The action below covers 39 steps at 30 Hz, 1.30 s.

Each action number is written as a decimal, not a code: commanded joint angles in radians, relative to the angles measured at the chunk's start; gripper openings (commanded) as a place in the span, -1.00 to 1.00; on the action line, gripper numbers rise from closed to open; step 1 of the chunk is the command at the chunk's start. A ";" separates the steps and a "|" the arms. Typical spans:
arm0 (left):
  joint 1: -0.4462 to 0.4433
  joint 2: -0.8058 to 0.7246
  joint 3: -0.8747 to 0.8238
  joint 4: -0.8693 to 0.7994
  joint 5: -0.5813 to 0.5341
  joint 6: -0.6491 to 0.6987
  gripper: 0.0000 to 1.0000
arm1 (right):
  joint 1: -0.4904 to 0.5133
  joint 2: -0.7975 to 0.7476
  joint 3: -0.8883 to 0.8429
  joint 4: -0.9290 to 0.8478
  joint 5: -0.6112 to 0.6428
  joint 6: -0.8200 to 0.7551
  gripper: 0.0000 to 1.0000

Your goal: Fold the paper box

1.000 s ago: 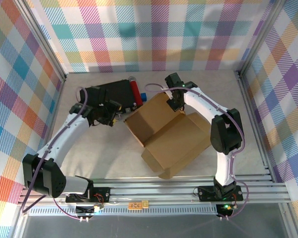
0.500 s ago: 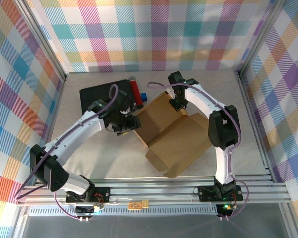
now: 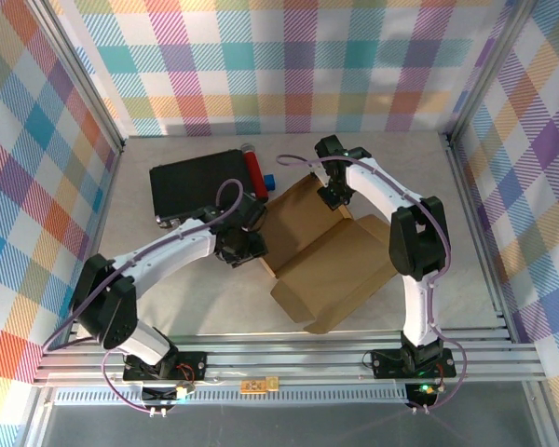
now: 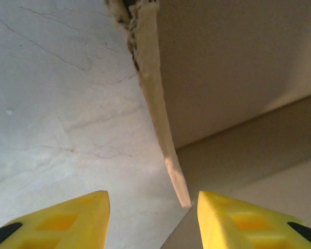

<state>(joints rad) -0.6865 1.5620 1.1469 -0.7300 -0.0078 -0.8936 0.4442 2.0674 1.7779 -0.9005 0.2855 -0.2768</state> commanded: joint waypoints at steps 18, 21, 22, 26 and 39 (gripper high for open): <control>-0.026 0.125 0.010 0.055 -0.040 -0.215 -1.00 | -0.095 -0.094 0.358 -0.275 -0.143 0.491 0.84; -0.027 0.134 0.014 0.076 -0.014 -0.286 -1.00 | -0.117 -0.273 0.263 -0.320 -0.114 0.748 0.95; -0.027 0.136 0.013 0.089 -0.006 -0.310 -1.00 | -0.119 -0.358 0.177 -0.314 -0.115 0.822 0.96; -0.027 0.143 0.026 0.110 0.008 -0.356 -1.00 | -0.128 -0.698 -0.203 -0.270 -0.170 1.091 0.86; -0.028 0.158 0.056 0.107 0.014 -0.345 -1.00 | -0.140 -1.196 -0.875 -0.133 -0.436 1.272 0.38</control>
<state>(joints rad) -0.7036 1.7092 1.1774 -0.6193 0.0029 -1.2312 0.3038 0.8955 0.9463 -1.0698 -0.0879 0.9485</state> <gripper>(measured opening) 0.052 0.692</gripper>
